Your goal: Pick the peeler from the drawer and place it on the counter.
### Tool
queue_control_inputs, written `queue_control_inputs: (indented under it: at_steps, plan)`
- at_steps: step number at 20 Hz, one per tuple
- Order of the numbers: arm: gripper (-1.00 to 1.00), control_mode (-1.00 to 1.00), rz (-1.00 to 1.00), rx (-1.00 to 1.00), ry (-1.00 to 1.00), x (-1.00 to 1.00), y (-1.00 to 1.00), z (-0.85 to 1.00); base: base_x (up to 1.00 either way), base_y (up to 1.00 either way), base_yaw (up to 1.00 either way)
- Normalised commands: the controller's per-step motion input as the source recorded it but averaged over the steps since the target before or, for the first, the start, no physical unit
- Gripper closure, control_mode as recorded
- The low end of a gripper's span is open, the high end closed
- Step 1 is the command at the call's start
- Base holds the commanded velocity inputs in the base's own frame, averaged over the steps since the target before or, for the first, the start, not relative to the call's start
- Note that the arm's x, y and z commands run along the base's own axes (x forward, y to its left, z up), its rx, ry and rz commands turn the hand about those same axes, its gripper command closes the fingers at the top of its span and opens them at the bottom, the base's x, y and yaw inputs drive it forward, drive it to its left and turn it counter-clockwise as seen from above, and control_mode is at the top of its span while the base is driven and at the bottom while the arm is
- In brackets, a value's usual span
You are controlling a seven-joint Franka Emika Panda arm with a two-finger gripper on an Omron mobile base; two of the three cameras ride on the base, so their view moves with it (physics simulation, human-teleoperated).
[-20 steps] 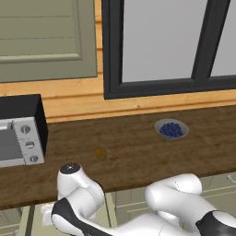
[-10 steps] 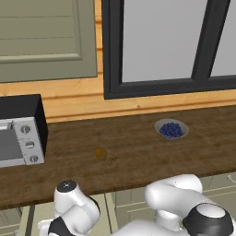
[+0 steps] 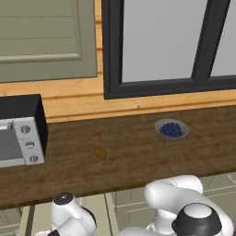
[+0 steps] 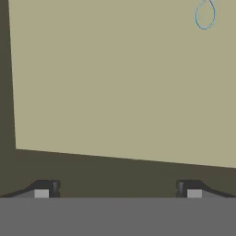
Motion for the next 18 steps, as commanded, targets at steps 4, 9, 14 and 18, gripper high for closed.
queue_control_inputs:
  at_steps: [4,9,14,18]
  plan:
    - [-1.00,-1.00,0.00,0.00,0.00,-0.52,0.08,-0.03,0.00,0.00,0.00]
    - [-1.00,-1.00,0.00,0.00,0.00,-0.77,0.00,0.00,0.00,0.00,0.00]
    - [-1.00,-1.00,0.00,0.00,0.00,-0.95,0.05,0.00,0.00,0.00,0.00]
    - [-1.00,-1.00,0.00,0.00,0.00,-0.76,0.00,0.00,0.00,0.00,0.00]
